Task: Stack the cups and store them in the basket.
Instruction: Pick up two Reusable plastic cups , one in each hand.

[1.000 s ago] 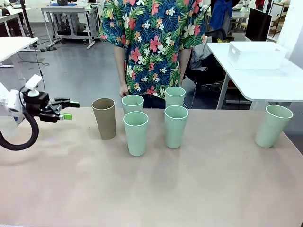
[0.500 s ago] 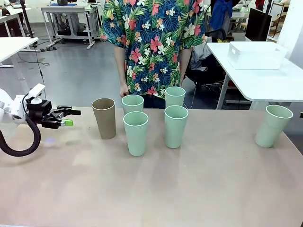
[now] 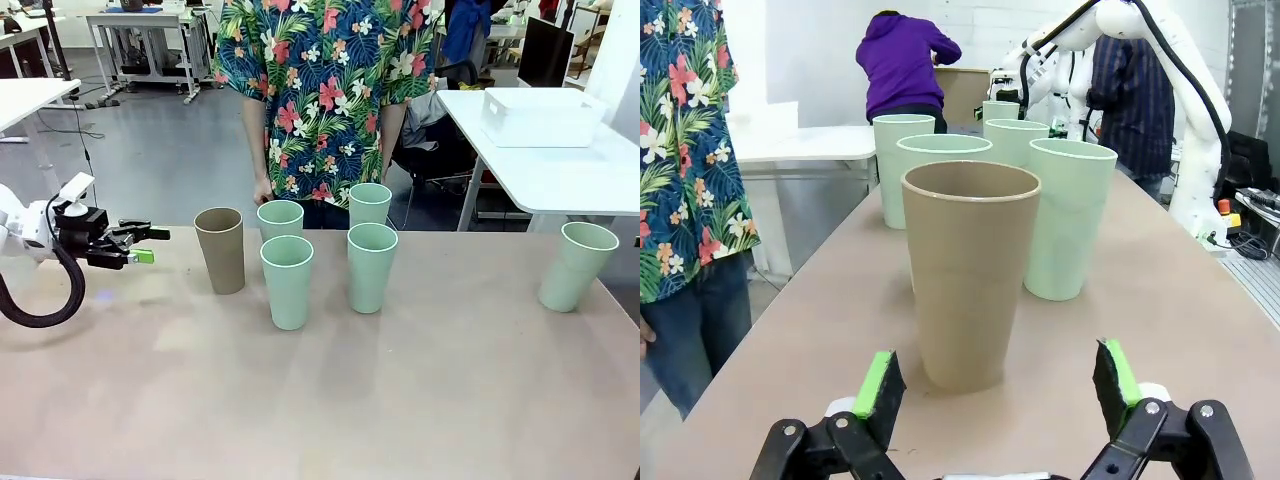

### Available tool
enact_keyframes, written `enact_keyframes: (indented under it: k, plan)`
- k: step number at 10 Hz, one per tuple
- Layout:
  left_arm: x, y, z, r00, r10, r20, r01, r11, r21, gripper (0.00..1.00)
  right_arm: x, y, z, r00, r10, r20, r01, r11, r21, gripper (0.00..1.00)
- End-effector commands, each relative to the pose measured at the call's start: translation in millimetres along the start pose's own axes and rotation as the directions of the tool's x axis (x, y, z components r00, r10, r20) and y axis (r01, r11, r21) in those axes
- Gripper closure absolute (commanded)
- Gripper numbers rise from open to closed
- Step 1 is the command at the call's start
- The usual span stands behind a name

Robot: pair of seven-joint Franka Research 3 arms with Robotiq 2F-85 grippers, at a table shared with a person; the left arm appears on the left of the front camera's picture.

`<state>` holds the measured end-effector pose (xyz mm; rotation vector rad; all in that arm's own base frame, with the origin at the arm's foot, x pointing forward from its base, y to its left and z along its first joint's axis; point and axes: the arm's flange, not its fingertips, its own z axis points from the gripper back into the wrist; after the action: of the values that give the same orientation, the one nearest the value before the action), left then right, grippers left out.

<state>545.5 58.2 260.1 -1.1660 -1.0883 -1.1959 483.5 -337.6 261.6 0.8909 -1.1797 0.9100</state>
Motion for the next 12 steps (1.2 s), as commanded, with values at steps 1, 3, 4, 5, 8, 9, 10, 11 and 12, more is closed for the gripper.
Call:
enact_keyframes:
  k: [1,3,4,5,8,9,10,11,12]
  plan:
    - [-1.2,1.1,-11.6,1.000,-0.003,0.024,0.003,1.000,0.001,0.00,6.0,8.8,-12.5,0.996,0.006,0.085,-0.005,1.000,-0.008,0.00]
    - [-5.2,4.3,-27.2,0.999,-0.014,0.043,0.014,1.000,0.004,0.00,-1.0,11.6,-31.0,0.996,-0.029,0.084,0.028,0.999,0.022,0.00]
    - [-9.7,7.8,-32.7,1.000,-0.009,0.028,0.008,1.000,0.013,0.00,-6.3,13.8,-43.2,0.996,-0.040,0.084,0.035,0.998,0.057,0.00]
    - [-13.0,9.1,-39.8,0.999,-0.014,0.048,0.014,1.000,0.004,0.00,-10.4,19.3,-52.0,0.994,-0.039,0.098,0.033,0.997,0.065,0.00]
    - [-16.3,12.2,-51.4,0.996,-0.063,0.065,0.062,0.998,0.011,0.00,-21.2,21.2,-70.6,0.992,-0.030,0.123,0.019,0.996,0.093,0.00]
    - [-20.0,11.7,-54.1,0.996,-0.057,0.068,0.057,0.998,0.005,0.00,-24.2,20.6,-73.1,0.992,-0.035,0.125,0.022,0.994,0.109,0.00]
    - [-22.3,9.9,-54.8,0.995,-0.063,0.074,0.062,0.998,0.011,0.00,-26.7,21.9,-74.9,0.991,-0.039,0.127,0.024,0.992,0.122,0.00]
    - [-23.8,8.9,-55.2,0.996,-0.058,0.070,0.057,0.998,0.008,0.00,-28.7,23.6,-76.4,0.991,-0.041,0.128,0.024,0.992,0.127,0.00]
    - [-24.8,8.3,-56.3,0.995,-0.065,0.072,0.065,0.998,0.008,0.00,-30.0,24.7,-77.3,0.991,-0.048,0.127,0.030,0.990,0.137,0.00]
